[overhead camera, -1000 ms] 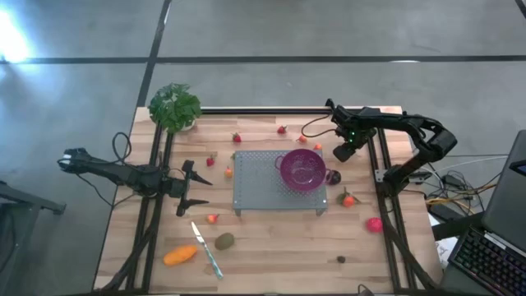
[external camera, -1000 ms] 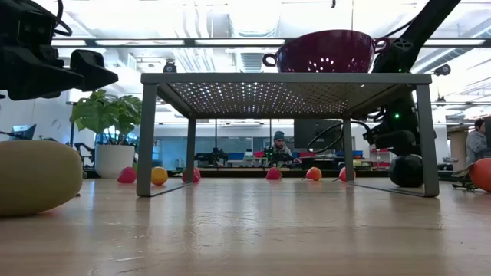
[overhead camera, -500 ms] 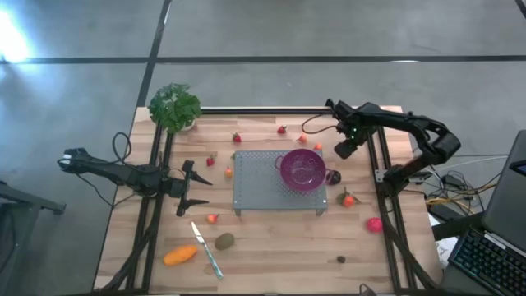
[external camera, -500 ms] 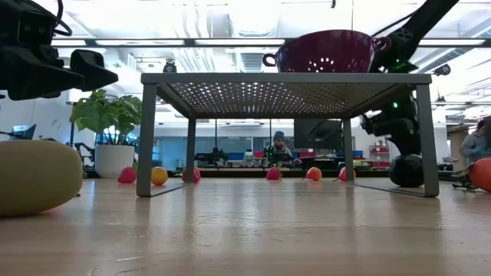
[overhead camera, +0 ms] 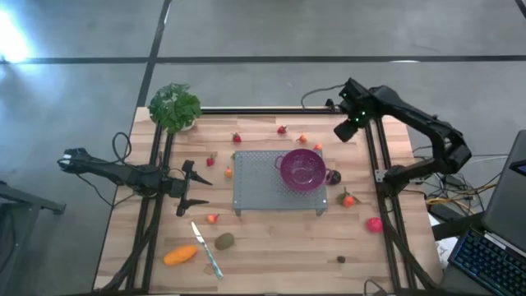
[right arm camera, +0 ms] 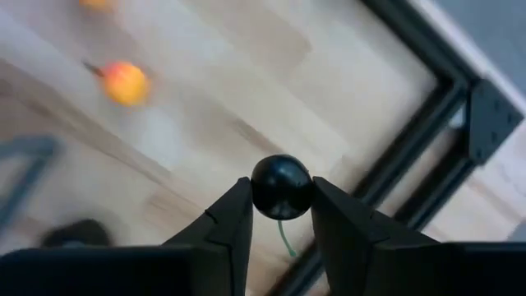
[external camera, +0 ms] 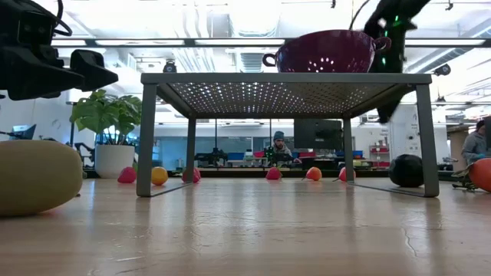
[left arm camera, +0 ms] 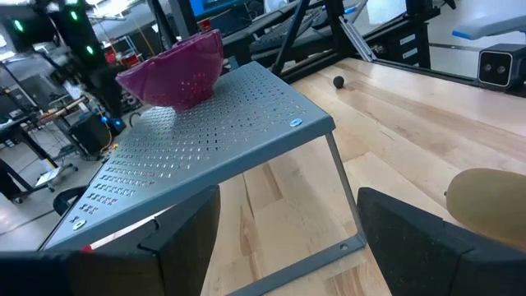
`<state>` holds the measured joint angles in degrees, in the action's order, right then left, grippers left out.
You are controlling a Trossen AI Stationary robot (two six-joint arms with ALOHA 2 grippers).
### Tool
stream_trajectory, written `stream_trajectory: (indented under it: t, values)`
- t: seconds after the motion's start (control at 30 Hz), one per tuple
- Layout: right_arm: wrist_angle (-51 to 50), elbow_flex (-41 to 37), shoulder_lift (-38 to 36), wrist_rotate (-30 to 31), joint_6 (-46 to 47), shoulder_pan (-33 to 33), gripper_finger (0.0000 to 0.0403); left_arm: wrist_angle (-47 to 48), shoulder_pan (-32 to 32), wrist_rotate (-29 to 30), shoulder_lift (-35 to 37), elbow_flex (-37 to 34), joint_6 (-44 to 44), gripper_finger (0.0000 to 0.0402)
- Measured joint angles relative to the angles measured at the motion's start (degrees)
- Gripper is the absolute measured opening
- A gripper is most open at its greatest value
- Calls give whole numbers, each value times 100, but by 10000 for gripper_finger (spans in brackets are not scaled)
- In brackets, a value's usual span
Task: Pick & Place Fruit
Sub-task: Put the black cherry in the purple strainer bowl on the shelf
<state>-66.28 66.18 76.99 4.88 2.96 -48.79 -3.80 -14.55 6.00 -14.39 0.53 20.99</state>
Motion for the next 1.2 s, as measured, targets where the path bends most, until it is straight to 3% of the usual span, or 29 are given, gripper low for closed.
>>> stream_trajectory:
  t: [0.2,0.4,0.8,1.2]
  values:
    - [15,727,-430,-899,-9,334,115,1,0,0,0,1,0,291]
    - [117,1321,-721,-1404,1,990,104,-1,1,0,2,-1,0,291]
    - [583,1923,-649,-1437,234,2565,110,1,0,0,0,1,0,291]
    - [732,1969,-155,-1391,295,3258,122,0,2,0,2,-1,0,291]
